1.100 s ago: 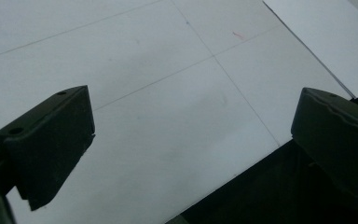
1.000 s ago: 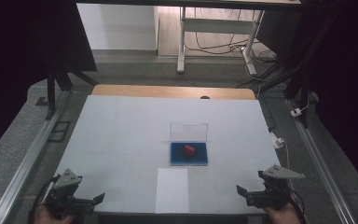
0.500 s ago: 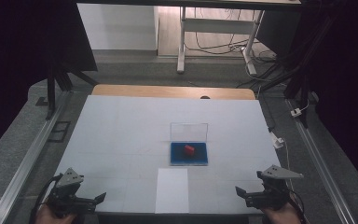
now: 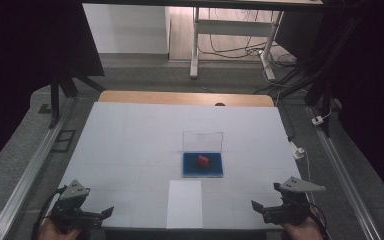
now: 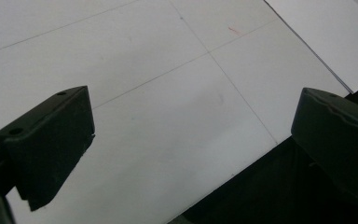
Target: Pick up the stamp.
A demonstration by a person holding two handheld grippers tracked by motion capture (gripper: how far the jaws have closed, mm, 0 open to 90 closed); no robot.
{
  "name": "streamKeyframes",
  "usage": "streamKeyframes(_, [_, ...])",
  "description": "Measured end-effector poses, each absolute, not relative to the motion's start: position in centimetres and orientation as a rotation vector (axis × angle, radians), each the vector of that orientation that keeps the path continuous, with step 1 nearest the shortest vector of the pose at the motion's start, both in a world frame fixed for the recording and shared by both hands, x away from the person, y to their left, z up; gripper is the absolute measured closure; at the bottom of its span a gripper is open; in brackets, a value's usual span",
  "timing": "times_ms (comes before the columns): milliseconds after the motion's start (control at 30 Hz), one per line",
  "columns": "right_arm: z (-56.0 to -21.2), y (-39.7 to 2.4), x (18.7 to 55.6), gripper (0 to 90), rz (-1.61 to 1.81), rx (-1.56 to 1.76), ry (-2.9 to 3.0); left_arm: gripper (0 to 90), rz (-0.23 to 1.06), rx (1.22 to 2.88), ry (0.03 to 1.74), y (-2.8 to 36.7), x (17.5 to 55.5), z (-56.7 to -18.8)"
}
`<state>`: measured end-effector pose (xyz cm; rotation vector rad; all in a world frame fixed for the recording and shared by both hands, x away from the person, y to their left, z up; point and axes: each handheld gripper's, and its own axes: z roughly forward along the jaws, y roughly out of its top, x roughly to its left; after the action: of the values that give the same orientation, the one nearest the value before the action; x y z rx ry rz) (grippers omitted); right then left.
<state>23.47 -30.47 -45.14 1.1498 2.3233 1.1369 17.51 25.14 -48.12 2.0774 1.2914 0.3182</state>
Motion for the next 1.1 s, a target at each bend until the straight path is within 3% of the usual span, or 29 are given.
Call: streamKeyframes(1100, [-44.6,-26.4,25.1,0.0,1.273,0.963,2.438,0.0,0.339,2.071,1.293,25.1,17.3,-48.1])
